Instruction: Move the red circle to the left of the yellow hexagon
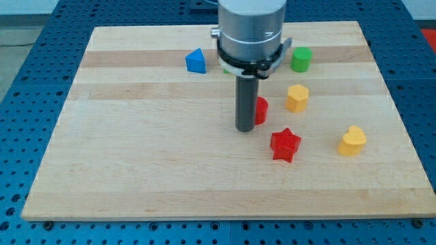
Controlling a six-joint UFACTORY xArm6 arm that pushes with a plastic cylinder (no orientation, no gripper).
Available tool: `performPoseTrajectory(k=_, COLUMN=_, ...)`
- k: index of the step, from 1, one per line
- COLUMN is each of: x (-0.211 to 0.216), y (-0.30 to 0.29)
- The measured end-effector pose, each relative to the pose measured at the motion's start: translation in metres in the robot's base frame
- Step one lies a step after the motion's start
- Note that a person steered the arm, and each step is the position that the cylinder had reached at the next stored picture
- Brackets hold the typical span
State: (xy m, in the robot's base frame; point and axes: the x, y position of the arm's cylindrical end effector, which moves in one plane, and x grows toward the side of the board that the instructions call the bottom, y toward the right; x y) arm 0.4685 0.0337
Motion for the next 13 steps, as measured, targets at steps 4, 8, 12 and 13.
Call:
performPoseTrajectory(k=4, x=0.000, y=0.037)
performPoseTrajectory(k=8, x=-0.007, y=-0.017)
performPoseTrajectory(k=12, x=-0.016, y=-0.007)
performPoseTrajectory(k=13, x=-0.019, y=0.002)
